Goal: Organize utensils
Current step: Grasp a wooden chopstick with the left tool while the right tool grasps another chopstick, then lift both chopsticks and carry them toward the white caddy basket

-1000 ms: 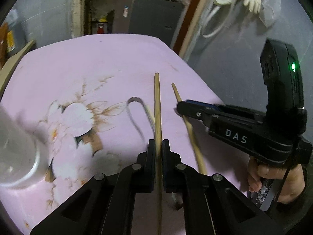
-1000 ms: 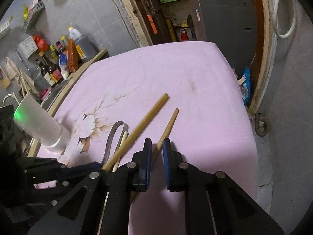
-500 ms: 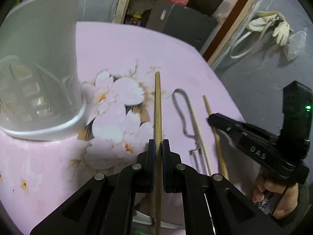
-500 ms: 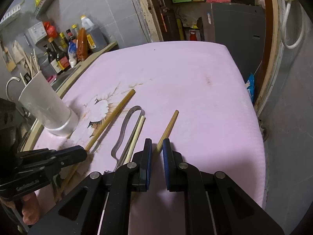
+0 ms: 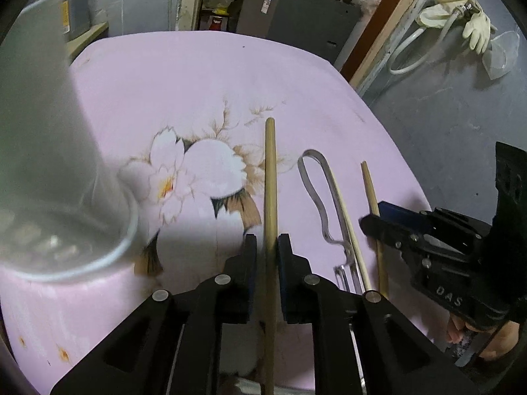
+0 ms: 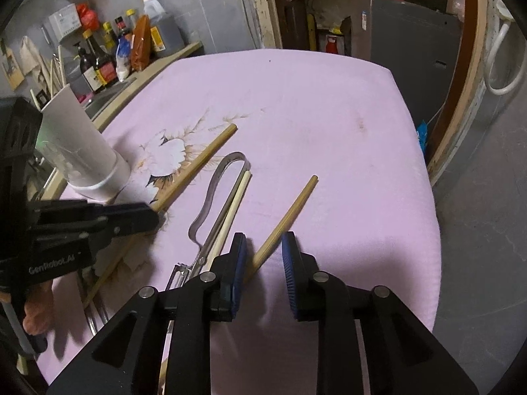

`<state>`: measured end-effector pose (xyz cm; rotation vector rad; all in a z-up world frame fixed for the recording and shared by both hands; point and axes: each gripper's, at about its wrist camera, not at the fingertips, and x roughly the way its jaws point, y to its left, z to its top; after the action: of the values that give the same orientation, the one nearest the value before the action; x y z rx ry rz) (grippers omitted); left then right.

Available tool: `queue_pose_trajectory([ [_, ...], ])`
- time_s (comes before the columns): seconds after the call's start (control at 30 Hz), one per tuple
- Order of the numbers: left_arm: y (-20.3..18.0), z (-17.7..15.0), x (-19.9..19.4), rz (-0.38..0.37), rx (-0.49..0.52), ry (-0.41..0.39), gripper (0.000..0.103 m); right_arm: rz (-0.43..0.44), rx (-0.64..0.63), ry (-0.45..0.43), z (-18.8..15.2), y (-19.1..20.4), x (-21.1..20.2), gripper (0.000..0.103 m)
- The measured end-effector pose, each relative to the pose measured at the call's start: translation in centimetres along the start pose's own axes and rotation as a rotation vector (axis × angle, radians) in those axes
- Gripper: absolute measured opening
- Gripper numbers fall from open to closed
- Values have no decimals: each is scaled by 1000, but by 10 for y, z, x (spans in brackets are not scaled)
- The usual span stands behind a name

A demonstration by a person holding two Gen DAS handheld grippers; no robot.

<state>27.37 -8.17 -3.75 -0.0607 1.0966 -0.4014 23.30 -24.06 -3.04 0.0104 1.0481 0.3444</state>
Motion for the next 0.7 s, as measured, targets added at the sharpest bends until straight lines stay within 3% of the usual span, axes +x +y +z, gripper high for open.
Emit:
queue_pose_trajectory([
  [0.23, -3, 2, 5, 8, 10, 41, 8, 50, 80, 62, 6, -10, 4, 21],
  [0.43, -4, -7, 4, -16, -9, 32, 4, 5, 106, 80, 7, -2, 4, 13],
  [0.57, -3, -19, -13, -40, -13, -31, 4, 33, 205, 33, 1, -11, 1, 9],
  [0.7, -1, -31, -42, -46, -11, -145, 4, 136, 319, -23, -8, -24, -7, 8],
])
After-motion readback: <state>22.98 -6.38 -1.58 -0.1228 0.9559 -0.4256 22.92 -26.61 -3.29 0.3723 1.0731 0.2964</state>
